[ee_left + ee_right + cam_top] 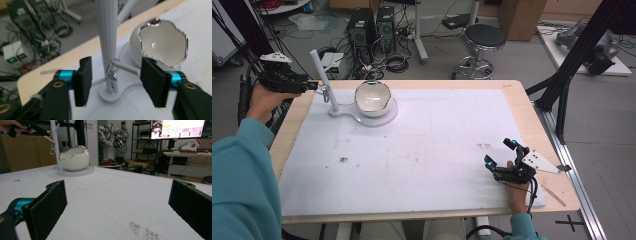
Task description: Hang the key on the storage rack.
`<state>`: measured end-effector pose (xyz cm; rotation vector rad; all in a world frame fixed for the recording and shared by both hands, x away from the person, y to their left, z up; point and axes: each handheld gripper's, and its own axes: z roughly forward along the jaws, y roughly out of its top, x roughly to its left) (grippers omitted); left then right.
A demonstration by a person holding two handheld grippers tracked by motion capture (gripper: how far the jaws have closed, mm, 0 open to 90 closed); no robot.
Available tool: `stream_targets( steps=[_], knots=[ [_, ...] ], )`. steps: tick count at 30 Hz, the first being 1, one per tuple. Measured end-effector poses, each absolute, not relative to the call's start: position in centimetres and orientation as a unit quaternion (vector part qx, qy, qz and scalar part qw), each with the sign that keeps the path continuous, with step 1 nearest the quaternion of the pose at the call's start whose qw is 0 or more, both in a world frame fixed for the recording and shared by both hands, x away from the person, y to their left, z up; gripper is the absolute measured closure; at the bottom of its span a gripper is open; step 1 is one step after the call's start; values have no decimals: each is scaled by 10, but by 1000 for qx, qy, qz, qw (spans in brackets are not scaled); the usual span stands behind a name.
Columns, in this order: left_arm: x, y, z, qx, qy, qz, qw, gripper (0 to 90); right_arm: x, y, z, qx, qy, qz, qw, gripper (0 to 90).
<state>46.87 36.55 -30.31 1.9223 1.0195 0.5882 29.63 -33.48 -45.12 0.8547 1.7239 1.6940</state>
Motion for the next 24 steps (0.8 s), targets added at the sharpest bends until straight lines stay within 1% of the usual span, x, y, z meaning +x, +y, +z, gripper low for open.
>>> stream_targets(
  steps=[2, 3, 5, 7, 9, 10, 12, 17, 24],
  knots=[
    [463, 367, -303, 757, 400, 253, 450, 301, 296, -335, -451, 320, 644, 633, 285, 10],
    [460, 367, -303, 755, 395, 252, 459, 253, 296, -335, -451, 320, 645, 633, 284, 10],
    [455, 366, -303, 756, 382, 252, 468, 192, 297, -335, -451, 319, 645, 634, 283, 10],
    [447, 363, -303, 752, 375, 259, 477, 73, 297, -335, -451, 319, 645, 634, 284, 10],
    [439, 361, -303, 747, 362, 265, 490, 56, 297, -335, -451, 320, 644, 634, 284, 10],
    [434, 360, -303, 743, 360, 273, 493, 17, 297, -335, -451, 318, 645, 634, 284, 11],
    [425, 357, -304, 734, 352, 281, 509, 17, 298, -334, -451, 317, 646, 633, 286, 10],
    [398, 348, -312, 710, 339, 277, 552, 17, 297, -334, -451, 317, 647, 632, 286, 11],
    [352, 330, -340, 687, 314, 276, 594, 17, 297, -334, -451, 315, 647, 631, 289, 11]
  ],
)
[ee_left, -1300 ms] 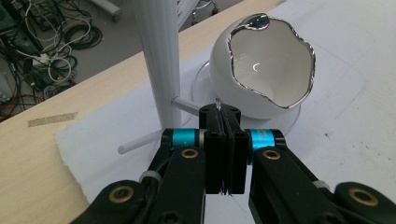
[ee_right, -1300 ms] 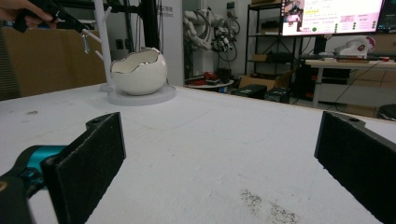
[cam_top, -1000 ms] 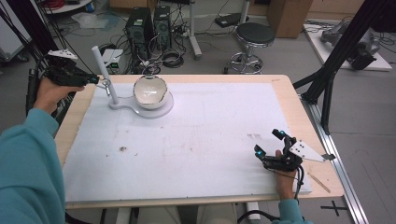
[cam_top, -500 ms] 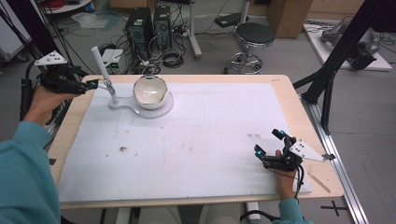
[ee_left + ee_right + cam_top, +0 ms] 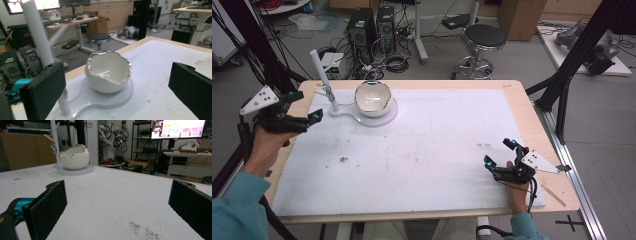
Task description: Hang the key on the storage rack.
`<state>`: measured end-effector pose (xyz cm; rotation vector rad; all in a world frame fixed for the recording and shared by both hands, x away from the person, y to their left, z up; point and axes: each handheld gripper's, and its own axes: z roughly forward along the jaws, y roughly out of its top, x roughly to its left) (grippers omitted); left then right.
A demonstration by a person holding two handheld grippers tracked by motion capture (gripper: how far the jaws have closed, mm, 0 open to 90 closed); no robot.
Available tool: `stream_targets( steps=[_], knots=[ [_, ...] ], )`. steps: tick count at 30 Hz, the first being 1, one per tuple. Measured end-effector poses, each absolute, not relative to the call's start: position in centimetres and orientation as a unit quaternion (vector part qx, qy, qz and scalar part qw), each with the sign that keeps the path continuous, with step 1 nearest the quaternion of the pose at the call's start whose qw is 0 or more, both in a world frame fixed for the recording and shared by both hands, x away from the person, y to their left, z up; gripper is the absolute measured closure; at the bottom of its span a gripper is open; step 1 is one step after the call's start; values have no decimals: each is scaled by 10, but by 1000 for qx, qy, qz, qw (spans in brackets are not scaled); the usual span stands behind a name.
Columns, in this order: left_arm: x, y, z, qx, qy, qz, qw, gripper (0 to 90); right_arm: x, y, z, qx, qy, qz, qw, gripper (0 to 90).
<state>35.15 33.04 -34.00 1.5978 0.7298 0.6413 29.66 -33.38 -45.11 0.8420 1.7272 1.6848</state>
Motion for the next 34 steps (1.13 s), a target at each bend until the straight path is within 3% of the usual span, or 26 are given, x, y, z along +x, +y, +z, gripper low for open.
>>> stream_targets(
  steps=[15, 26, 34],
  knots=[
    [282, 293, -421, 654, 284, 285, 641, 17, 296, -333, -451, 313, 647, 631, 292, 10],
    [270, 289, -461, 656, 300, 282, 633, 17, 295, -333, -451, 313, 648, 631, 290, 11],
    [266, 293, -464, 631, 303, 292, 652, 17, 295, -333, -451, 312, 648, 631, 291, 10]
  ],
)
